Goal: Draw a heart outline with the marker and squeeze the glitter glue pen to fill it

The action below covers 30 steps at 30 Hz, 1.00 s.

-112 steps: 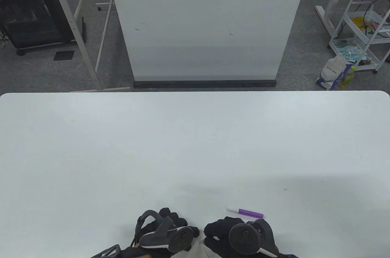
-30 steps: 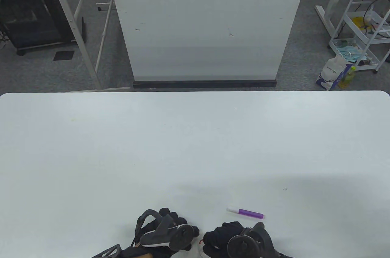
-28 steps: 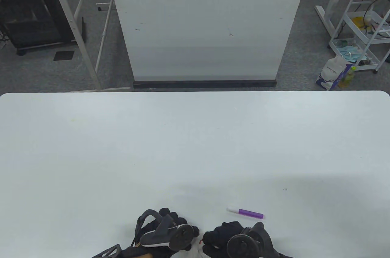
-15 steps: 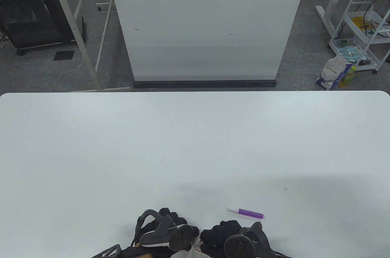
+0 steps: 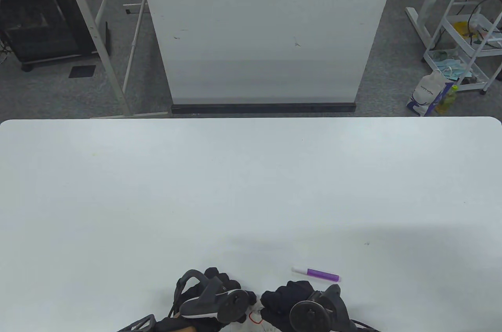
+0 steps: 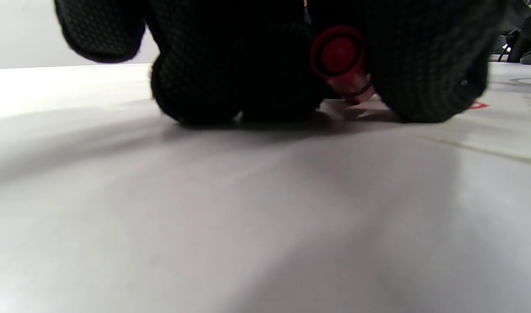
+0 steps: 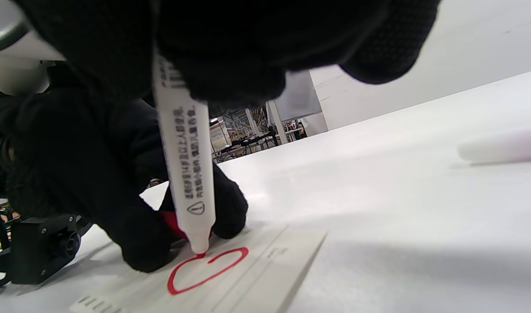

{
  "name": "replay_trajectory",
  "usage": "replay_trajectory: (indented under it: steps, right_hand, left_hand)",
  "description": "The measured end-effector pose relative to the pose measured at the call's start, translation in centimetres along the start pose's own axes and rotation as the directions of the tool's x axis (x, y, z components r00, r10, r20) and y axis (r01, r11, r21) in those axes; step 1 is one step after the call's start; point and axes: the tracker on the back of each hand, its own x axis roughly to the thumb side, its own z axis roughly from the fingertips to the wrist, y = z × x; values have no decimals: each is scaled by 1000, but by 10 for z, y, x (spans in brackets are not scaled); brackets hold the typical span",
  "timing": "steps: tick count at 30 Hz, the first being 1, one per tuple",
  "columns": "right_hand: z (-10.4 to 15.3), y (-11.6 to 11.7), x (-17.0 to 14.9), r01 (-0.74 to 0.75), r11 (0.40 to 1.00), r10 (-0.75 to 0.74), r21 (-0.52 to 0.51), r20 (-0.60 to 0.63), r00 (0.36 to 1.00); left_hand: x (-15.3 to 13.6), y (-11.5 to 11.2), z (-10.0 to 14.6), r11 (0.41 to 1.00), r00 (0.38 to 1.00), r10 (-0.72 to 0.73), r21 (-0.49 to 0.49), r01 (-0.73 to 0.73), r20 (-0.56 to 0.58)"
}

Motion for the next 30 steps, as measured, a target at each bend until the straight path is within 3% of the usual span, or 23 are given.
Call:
replay_trajectory:
  steps: [20, 30]
  right_hand:
    - [3, -3, -3, -15, 1000, 15, 8, 10, 1000]
    - [7, -23, -25, 189, 979, -196, -72, -101, 975]
  left_hand:
    - [-1, 0, 1, 1000, 1000, 2, 12, -2, 2]
    - [-5, 10, 6, 998, 997, 65, 28, -64, -44]
